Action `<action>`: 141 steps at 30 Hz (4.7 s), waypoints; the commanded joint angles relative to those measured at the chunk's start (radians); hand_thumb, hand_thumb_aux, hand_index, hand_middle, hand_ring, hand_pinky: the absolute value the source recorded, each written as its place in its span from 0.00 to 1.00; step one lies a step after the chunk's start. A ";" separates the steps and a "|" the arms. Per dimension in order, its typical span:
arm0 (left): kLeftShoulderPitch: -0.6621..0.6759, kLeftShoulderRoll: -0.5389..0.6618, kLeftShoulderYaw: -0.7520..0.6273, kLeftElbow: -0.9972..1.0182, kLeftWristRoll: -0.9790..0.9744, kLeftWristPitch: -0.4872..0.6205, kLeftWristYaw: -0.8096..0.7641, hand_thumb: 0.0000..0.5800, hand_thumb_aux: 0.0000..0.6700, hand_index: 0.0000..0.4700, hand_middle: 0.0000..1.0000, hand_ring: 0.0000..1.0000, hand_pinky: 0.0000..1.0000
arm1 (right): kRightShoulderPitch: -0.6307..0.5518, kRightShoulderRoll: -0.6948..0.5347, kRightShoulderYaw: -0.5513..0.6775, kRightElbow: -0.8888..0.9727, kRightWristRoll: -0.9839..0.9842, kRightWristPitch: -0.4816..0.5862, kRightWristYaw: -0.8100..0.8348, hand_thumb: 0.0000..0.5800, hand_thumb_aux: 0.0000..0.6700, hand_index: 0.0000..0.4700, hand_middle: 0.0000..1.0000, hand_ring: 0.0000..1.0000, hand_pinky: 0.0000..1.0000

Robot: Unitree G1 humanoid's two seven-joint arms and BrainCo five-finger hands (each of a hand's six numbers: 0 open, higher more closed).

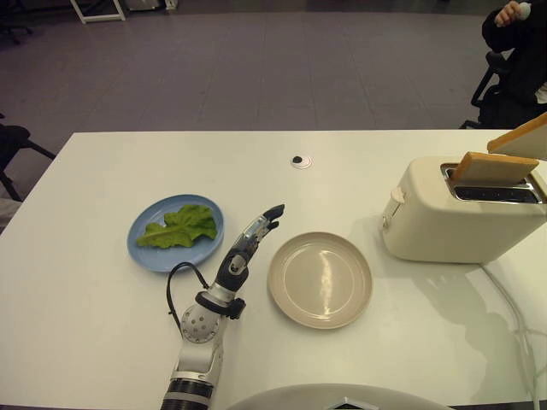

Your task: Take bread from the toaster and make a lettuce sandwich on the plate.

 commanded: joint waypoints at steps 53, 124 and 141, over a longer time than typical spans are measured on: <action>-0.003 0.009 0.035 -0.036 -0.046 0.041 -0.020 0.00 0.00 0.00 0.00 0.00 0.00 | 0.262 0.438 0.629 -0.554 -1.129 -0.050 -0.513 0.00 0.00 0.00 0.00 0.00 0.00; -0.109 0.282 -0.321 -0.233 0.824 0.408 0.262 1.00 1.00 1.00 0.00 0.00 0.00 | 0.252 0.576 0.528 -0.529 -0.559 -0.040 -0.226 0.00 0.00 0.00 0.00 0.00 0.00; -0.130 0.232 -0.355 -0.153 0.948 0.399 0.334 0.00 0.00 0.00 0.00 0.00 0.00 | 0.260 0.583 0.530 -0.533 -0.558 -0.047 -0.207 0.00 0.00 0.00 0.00 0.00 0.00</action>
